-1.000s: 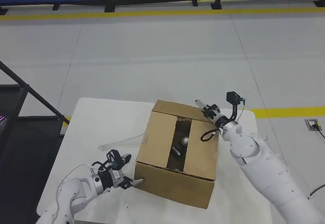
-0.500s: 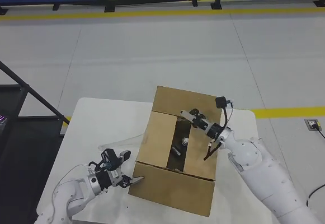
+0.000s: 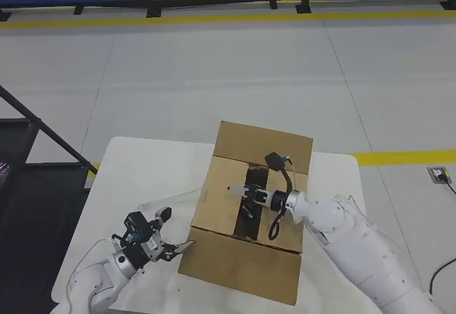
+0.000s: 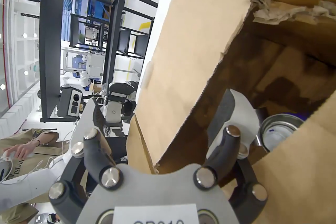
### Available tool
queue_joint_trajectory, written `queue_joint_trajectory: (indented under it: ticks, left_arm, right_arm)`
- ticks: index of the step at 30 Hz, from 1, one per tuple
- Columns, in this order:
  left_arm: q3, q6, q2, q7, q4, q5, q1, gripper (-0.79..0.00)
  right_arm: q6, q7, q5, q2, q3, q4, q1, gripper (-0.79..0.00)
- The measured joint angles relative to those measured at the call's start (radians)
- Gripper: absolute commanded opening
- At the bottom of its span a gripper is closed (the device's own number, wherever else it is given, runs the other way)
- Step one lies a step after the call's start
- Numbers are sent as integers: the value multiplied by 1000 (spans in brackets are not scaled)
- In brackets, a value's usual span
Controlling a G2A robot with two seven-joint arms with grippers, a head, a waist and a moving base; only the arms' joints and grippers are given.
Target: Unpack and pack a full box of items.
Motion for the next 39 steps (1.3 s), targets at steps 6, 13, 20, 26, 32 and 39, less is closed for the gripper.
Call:
queue_joint_trajectory:
  ticks: [6,13,20,26,32,39]
  left_arm:
    - [-8,-6,3,14,-13,13,20,0]
    - [-6,-16,7,0,-41,38,34,0]
    - [8,31,3,-35,-82,34,24,0]
    - [54,111,-10,-94,-105,0,-5,0]
    - [89,207,-28,-104,-97,-126,-41,0]
    - [75,302,-38,-71,-104,-195,-27,0]
  right_arm:
    - [-61,-2,94,-41,-33,116,47,0]
    - [-209,122,324,-64,8,190,77,0]
    - [-272,169,393,-82,12,143,79,0]
    - [-262,88,327,-104,-21,79,88,0]
    - [-282,36,315,-136,-62,83,107,0]
    - [-354,69,327,-166,-92,121,123,0]
